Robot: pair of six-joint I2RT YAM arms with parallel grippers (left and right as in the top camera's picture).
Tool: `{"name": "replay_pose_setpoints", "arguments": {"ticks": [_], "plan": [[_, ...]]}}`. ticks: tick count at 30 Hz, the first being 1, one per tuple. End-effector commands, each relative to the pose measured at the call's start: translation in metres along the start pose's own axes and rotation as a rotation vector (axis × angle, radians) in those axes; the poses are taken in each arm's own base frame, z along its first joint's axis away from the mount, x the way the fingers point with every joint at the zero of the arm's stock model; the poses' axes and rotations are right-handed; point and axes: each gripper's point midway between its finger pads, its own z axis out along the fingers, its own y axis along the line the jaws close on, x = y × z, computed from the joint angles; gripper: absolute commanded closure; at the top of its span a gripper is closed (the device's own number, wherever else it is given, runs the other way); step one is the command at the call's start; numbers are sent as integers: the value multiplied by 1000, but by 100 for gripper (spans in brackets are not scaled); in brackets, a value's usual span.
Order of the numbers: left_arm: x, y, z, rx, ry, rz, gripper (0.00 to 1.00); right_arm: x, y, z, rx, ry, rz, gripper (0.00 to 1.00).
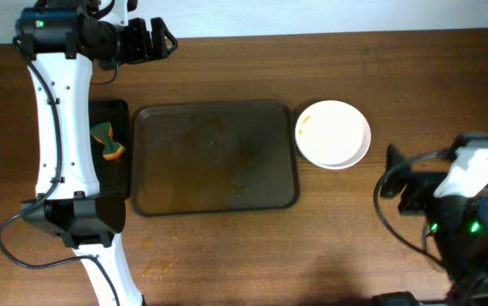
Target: Clean dirty plates on tray and stack at the side
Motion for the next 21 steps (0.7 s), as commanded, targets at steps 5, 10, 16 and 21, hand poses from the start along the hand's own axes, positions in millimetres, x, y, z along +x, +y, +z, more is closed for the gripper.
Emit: {"name": "replay_pose_setpoints", "arguments": {"ticks": [5,10,16,21], "plan": [[0,0,3,12,6,13,1,91,4,26,-78,-220,-84,2],[0,0,3,12,6,13,1,120,5,37,-95,-349,-85,2],[0,0,3,12,6,13,1,159,6,50,-117,-309,-88,2],[0,0,3,11,6,12,1,183,10,55,-149,-205,-65,2]]}}
